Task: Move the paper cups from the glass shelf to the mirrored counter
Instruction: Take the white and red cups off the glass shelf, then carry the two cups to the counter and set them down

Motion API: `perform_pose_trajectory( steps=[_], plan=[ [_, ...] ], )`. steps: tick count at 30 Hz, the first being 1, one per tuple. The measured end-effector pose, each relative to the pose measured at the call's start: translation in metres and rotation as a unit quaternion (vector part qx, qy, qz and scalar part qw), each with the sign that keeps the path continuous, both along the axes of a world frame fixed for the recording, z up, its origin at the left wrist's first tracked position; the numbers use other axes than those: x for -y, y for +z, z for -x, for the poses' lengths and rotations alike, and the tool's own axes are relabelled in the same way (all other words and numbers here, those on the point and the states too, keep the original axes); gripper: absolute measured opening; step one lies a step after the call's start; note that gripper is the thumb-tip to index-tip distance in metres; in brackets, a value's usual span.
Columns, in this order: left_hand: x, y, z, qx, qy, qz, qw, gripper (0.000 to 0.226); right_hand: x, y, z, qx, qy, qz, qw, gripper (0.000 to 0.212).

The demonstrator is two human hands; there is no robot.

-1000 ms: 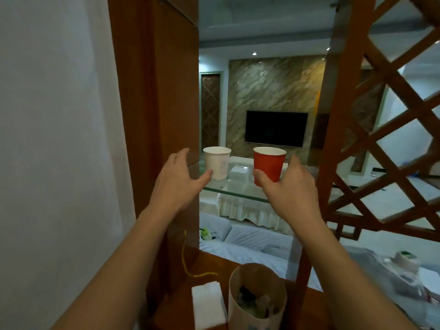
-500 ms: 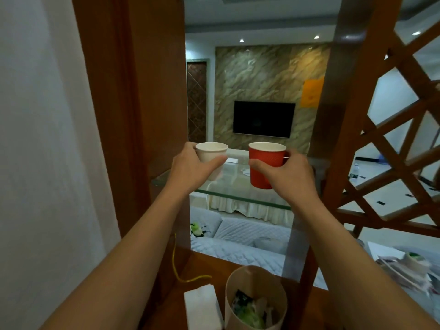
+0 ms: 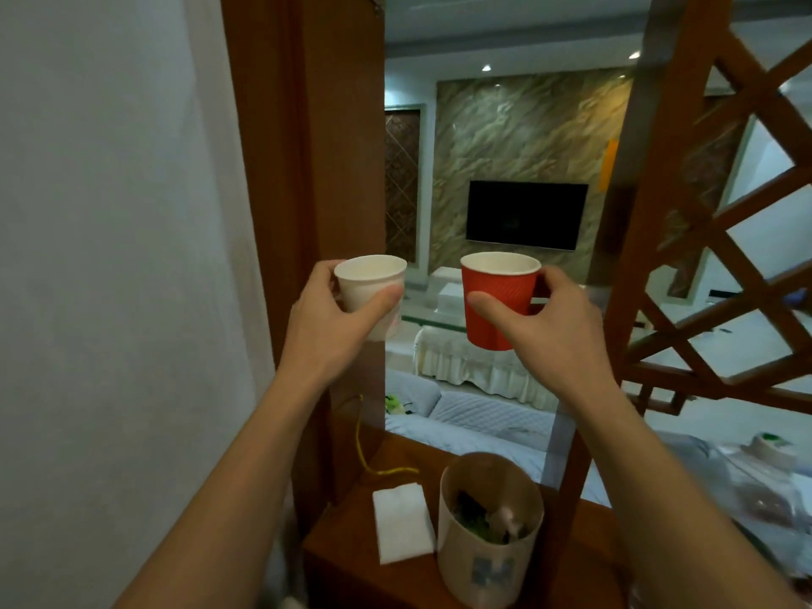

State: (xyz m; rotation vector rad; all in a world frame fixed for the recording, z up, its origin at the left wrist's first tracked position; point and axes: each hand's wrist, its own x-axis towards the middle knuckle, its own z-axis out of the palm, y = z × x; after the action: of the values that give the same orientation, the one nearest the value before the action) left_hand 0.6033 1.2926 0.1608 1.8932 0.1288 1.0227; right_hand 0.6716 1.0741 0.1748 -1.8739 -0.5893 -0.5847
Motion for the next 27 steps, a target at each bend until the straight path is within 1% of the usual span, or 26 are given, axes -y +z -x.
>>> perform_pose_trajectory(
  steps=[3, 6, 10, 13, 17, 19, 22, 27],
  plan=[
    [0.005, -0.015, 0.041, 0.002, 0.029, 0.017, 0.999, 0.053, 0.003, -0.018, 0.021, 0.002, 0.036, 0.000, 0.999, 0.068],
    [0.013, -0.032, 0.085, -0.003, 0.074, 0.025, 0.997, 0.064, 0.000, -0.039, 0.041, -0.011, 0.082, -0.009, 0.997, 0.073],
    [0.025, -0.063, 0.151, -0.015, 0.138, 0.041, 0.989, 0.072, -0.011, -0.075, 0.068, -0.051, 0.170, 0.001, 0.984, 0.064],
    [0.034, -0.085, 0.205, -0.015, 0.200, 0.069, 0.977, 0.066, -0.021, -0.102, 0.086, -0.079, 0.235, 0.013, 0.969, 0.062],
    [0.057, -0.110, 0.277, -0.021, 0.304, 0.097, 0.947, 0.051, -0.040, -0.128, 0.115, -0.104, 0.326, 0.048, 0.938, 0.073],
    [0.074, -0.120, 0.313, -0.036, 0.355, 0.097, 0.929, 0.045, -0.048, -0.138, 0.136, -0.110, 0.372, 0.049, 0.920, 0.071],
    [0.103, -0.128, 0.365, -0.050, 0.423, 0.100, 0.899, 0.043, -0.057, -0.149, 0.178, -0.116, 0.438, 0.059, 0.889, 0.067],
    [0.156, -0.133, 0.449, -0.055, 0.515, 0.102, 0.849, 0.045, -0.067, -0.165, 0.261, -0.117, 0.544, 0.076, 0.827, 0.066]
  ],
)
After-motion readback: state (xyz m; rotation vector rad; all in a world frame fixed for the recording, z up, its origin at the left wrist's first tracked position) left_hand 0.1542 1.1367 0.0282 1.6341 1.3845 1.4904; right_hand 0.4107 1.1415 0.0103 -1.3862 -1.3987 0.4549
